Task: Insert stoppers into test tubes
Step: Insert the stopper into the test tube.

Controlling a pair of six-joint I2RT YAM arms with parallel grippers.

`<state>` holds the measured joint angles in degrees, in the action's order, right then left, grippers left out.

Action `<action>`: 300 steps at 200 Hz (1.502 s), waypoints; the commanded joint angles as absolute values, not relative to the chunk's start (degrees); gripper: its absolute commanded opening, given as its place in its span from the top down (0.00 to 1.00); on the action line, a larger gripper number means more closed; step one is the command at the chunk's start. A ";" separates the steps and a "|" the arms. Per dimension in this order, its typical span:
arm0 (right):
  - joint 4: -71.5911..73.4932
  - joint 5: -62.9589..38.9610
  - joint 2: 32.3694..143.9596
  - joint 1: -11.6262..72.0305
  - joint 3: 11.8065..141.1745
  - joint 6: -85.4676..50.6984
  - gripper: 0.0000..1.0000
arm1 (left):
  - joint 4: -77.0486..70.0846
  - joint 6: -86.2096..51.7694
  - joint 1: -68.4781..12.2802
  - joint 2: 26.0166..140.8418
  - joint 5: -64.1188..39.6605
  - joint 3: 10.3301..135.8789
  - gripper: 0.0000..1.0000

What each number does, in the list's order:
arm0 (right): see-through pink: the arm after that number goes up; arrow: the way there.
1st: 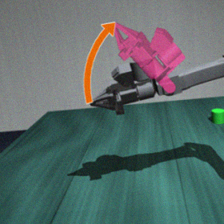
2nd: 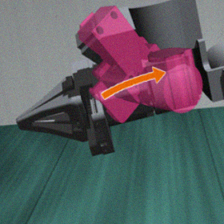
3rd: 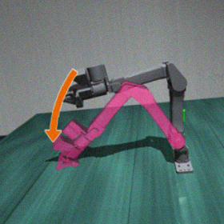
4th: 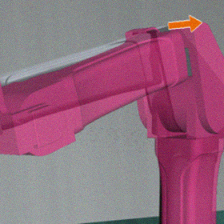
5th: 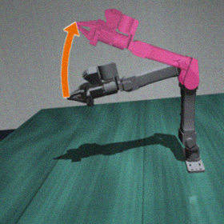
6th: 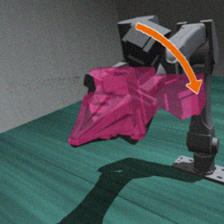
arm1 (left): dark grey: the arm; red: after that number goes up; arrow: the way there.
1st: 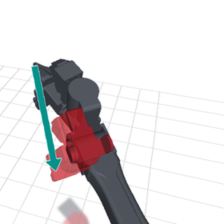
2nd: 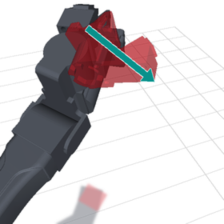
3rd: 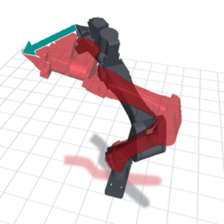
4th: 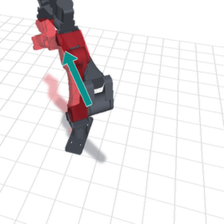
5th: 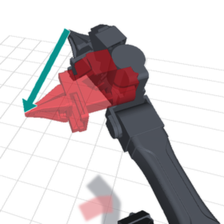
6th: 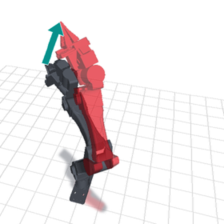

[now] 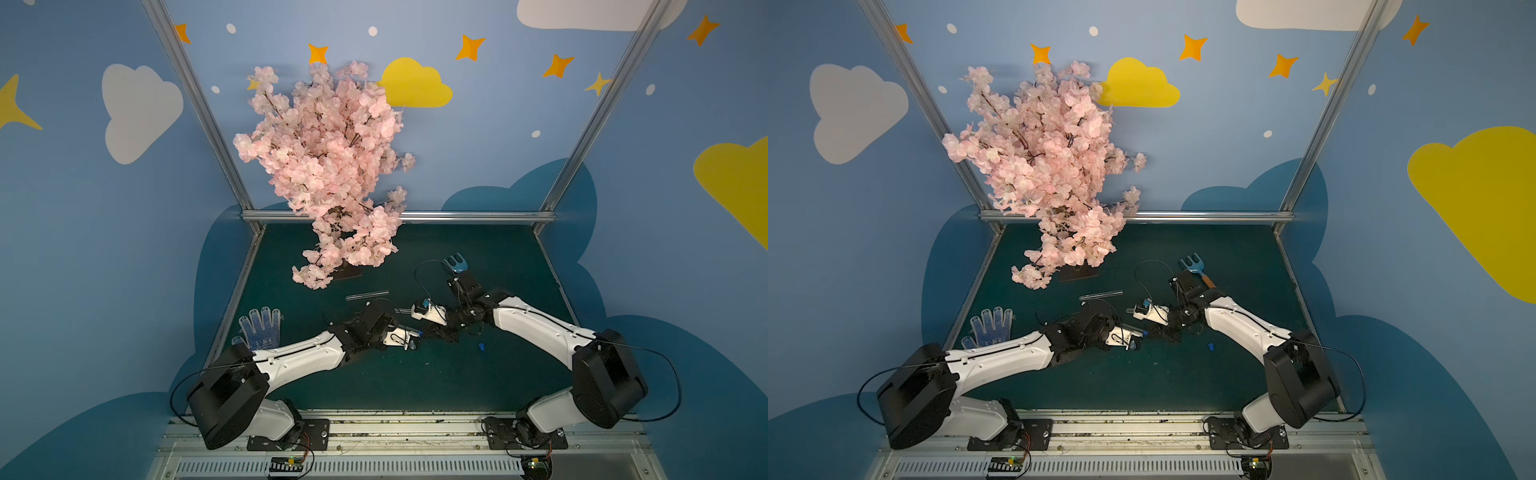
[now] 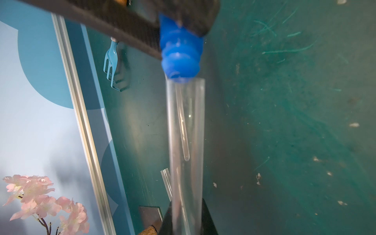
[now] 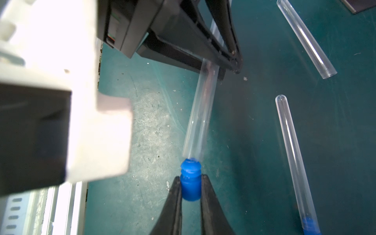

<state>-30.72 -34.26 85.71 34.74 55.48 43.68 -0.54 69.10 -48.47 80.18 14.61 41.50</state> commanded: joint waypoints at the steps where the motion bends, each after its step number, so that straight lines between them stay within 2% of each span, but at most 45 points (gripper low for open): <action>1: -31.77 -33.93 86.57 35.27 57.33 43.07 0.89 | -1.22 69.53 -48.76 79.19 13.41 40.75 0.98; 107: -34.88 -33.18 89.28 35.86 61.71 39.24 0.90 | -0.39 71.62 -49.81 80.18 14.89 41.25 0.98; 153: -40.07 -31.73 93.86 36.01 68.42 31.49 0.93 | -0.53 72.41 -50.41 79.64 15.12 41.66 0.98; 225: -39.23 -37.53 95.09 36.04 71.78 26.87 0.95 | -2.72 75.25 -51.14 78.16 14.62 40.63 0.97; 300: -40.38 -41.68 95.74 36.21 75.08 24.08 0.96 | -9.81 79.69 -51.68 72.06 7.19 36.08 0.98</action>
<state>-46.83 -37.32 95.20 35.86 71.24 25.65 -5.65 76.82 -49.41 74.19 19.03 37.58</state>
